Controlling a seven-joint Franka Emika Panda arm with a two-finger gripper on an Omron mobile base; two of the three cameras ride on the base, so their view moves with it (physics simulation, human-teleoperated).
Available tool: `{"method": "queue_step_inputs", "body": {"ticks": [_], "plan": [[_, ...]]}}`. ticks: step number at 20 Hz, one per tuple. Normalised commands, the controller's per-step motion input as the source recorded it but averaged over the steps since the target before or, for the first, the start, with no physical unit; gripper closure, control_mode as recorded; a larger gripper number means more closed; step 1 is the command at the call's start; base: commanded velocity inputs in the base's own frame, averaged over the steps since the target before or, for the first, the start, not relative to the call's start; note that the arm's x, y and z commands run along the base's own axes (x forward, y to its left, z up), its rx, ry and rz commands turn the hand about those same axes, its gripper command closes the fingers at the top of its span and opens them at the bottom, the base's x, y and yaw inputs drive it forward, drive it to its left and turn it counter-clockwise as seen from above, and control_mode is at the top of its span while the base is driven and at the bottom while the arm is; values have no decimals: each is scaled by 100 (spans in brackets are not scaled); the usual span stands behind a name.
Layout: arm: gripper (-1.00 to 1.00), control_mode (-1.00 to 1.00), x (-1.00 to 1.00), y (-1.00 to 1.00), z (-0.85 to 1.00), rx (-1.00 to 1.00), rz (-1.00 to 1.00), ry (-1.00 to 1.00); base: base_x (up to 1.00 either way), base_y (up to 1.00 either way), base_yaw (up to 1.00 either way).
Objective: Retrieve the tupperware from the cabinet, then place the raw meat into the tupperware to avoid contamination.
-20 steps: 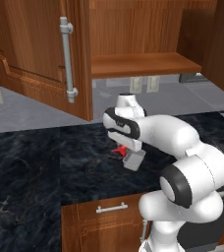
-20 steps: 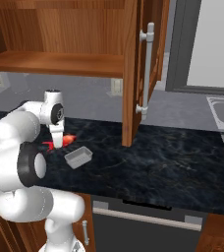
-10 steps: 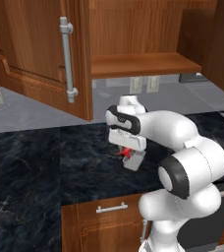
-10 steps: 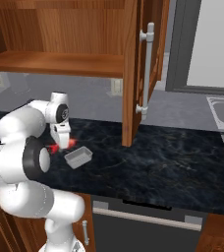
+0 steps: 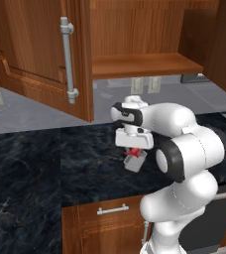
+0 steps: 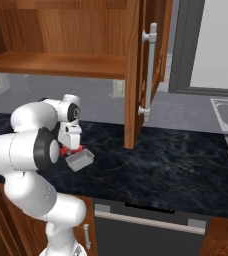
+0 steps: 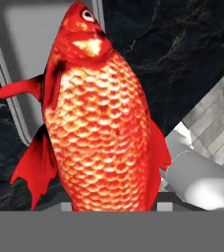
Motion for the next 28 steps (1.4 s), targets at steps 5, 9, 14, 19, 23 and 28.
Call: {"method": "queue_step_inputs", "body": {"ticks": [5,9,14,19,23,28], "plan": [[100,-100,0,-1,-18,0,0,8,0,0,0],[100,-100,0,0,-8,0,0,5,0,0,0],[100,-100,0,0,-16,0,0,6,0,0,0],[100,-100,0,-2,-21,0,-2,10,0,0,0],[100,-100,0,0,-12,0,-1,7,0,0,0],[100,-100,-3,-3,-4,0,-3,3,0,0,0]]}}
